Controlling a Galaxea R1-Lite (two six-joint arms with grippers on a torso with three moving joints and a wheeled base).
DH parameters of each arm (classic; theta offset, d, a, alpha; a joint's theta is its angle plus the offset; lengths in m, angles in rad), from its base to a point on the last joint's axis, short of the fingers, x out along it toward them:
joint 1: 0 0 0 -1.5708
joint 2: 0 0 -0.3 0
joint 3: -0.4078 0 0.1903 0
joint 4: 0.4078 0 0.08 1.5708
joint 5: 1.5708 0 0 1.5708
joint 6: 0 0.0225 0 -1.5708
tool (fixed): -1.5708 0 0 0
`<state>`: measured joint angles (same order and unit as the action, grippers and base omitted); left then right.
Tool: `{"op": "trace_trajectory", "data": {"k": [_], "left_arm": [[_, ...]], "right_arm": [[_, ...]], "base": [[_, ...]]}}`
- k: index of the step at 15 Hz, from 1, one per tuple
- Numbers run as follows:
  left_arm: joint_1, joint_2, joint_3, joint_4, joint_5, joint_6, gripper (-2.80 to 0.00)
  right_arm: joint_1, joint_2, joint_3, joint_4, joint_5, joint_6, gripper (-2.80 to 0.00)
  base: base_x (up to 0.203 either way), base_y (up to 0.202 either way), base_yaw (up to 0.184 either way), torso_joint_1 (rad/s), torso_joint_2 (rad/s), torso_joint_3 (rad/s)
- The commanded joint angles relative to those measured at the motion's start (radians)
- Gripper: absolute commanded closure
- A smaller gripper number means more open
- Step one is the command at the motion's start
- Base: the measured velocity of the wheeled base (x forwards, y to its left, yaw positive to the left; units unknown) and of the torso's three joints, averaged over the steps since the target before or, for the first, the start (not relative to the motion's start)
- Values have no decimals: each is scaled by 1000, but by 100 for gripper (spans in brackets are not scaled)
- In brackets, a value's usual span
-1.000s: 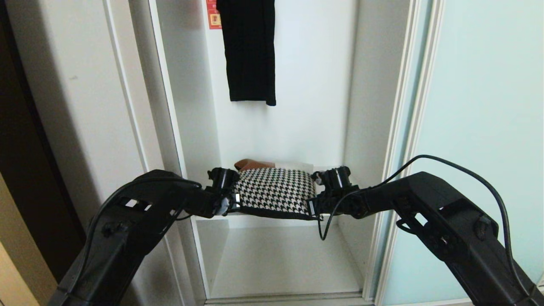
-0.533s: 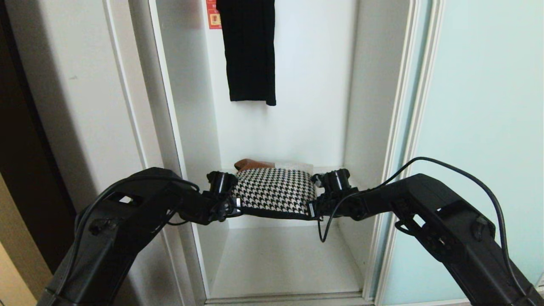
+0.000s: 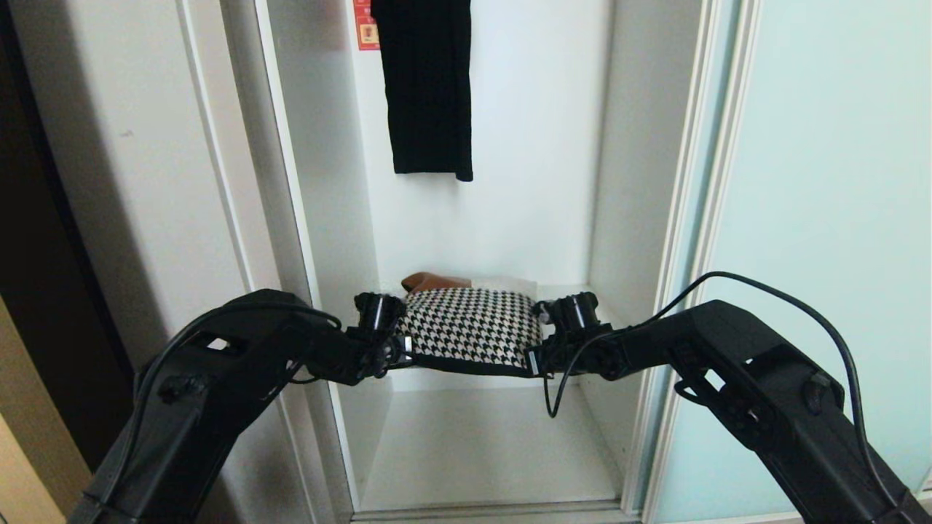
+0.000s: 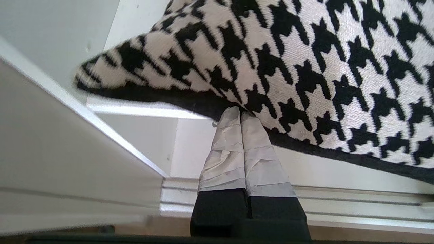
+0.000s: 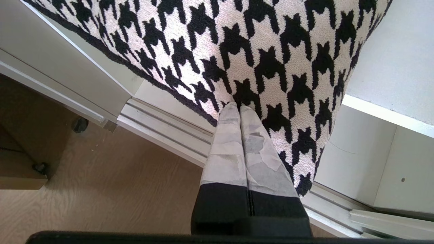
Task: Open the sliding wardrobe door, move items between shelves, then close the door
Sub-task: Place the pillow on the higher shelf
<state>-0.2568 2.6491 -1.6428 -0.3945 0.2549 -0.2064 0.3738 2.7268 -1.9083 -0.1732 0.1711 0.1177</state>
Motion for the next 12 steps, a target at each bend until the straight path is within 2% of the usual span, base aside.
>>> {"op": "trace_trajectory", "data": {"k": [1,12], "left_arm": [[-1,19,4,-24,0,14,0],[-1,38,-5,-41,1,33,0]], "right_arm": [[0,7,-2,0,1,-1,0],[0,25,-20,1,1,-3,0]], "base": [[0,0,0,0,0,0],[0,0,0,0,0,0]]}}
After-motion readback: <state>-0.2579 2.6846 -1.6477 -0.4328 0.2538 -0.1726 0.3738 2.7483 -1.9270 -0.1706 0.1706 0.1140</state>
